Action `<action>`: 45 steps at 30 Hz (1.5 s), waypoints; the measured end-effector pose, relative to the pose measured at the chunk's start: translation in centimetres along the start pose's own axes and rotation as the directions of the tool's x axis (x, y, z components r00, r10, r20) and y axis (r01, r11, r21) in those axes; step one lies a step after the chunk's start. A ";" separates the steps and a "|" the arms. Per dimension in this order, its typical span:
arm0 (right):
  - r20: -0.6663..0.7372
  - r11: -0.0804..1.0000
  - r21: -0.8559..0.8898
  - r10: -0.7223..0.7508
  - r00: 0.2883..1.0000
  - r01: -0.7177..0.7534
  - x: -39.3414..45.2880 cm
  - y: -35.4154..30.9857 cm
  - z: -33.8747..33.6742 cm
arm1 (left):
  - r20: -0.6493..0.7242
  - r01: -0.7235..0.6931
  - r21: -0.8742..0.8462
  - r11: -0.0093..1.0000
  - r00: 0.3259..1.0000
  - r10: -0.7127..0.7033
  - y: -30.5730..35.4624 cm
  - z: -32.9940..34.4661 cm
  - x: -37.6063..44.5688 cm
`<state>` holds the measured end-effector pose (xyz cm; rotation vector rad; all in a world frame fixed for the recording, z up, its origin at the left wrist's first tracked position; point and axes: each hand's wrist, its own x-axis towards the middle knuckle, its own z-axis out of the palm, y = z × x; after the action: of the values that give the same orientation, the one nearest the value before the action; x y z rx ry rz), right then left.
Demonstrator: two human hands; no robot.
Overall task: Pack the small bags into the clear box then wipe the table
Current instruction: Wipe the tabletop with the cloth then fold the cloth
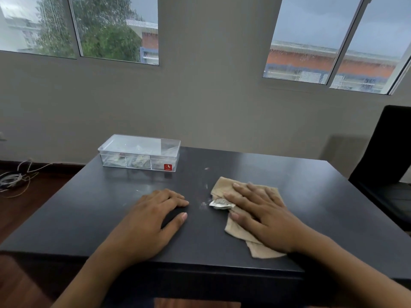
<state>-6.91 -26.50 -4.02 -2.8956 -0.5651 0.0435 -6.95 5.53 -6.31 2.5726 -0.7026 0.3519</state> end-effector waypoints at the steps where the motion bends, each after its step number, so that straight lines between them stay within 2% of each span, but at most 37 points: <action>1: -0.003 0.999 -0.003 0.044 0.999 -0.044 0.2 1.3 -0.3 | -0.001 -0.001 -0.003 1.000 1.000 0.001 0.0 0.0 0.0; 6: -0.044 0.932 -0.023 0.359 0.932 -0.361 5.6 6.8 -1.5 | -0.013 -0.005 -0.003 1.000 1.000 0.005 0.2 -0.2 0.0; 9: -0.036 0.903 -0.002 0.430 0.902 -0.430 8.5 5.8 -1.3 | -0.019 -0.006 -0.013 1.000 1.000 0.006 0.3 -0.1 0.0; 11: -0.023 0.914 0.003 0.406 0.914 -0.406 9.3 3.7 -0.9 | -0.022 -0.007 -0.014 1.000 1.000 0.007 0.3 -0.1 0.0; 14: -0.012 0.959 -0.015 0.284 0.959 -0.284 8.2 0.6 0.1 | -0.023 -0.004 -0.007 1.000 1.000 0.004 0.2 -0.1 0.0; 18: 0.004 0.996 -0.037 0.084 0.996 -0.084 2.8 -1.7 0.8 | -0.024 -0.008 0.003 1.000 1.000 0.008 0.0 0.0 0.0; 21: 0.016 1.000 -0.013 0.007 1.000 -0.006 -1.4 -0.8 0.2 | -0.034 -0.008 -0.008 1.000 0.999 0.008 -0.1 0.1 -0.2; 24: 0.021 0.998 0.007 0.060 0.998 -0.061 -2.1 2.0 -0.7 | -0.046 -0.008 -0.012 1.000 0.999 0.008 0.0 0.1 -0.2; 29: -0.029 0.945 -0.027 0.324 0.946 -0.325 4.3 6.5 -1.4 | -0.042 -0.013 -0.018 1.000 0.999 0.012 0.3 -0.2 -0.3; 33: -0.002 0.918 0.002 0.397 0.918 -0.397 11.3 4.6 -1.3 | -0.045 0.000 -0.023 1.000 0.999 -0.001 0.5 -0.4 -0.4; 35: 0.010 0.932 0.020 0.362 0.932 -0.362 13.3 1.8 -0.7 | -0.049 0.010 -0.018 1.000 0.999 -0.011 0.6 -0.6 -0.4; 38: 0.022 0.972 0.016 0.235 0.972 -0.235 13.3 -2.8 0.5 | -0.048 0.012 -0.012 1.000 0.999 -0.013 0.6 -0.6 -0.5; 42: 0.011 0.996 -0.002 0.090 0.996 -0.090 8.5 -5.8 1.5 | -0.045 0.007 -0.016 1.000 0.999 -0.008 0.4 -0.6 -0.6; 45: 0.000 1.000 -0.022 0.008 1.000 -0.008 3.3 -5.4 1.6 | -0.056 0.015 -0.033 0.999 0.998 -0.017 -0.1 -0.7 -1.1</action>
<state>-5.92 -20.02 -4.56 -2.9193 -0.5580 0.0384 -7.88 6.43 -6.09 2.5256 -0.6625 0.4023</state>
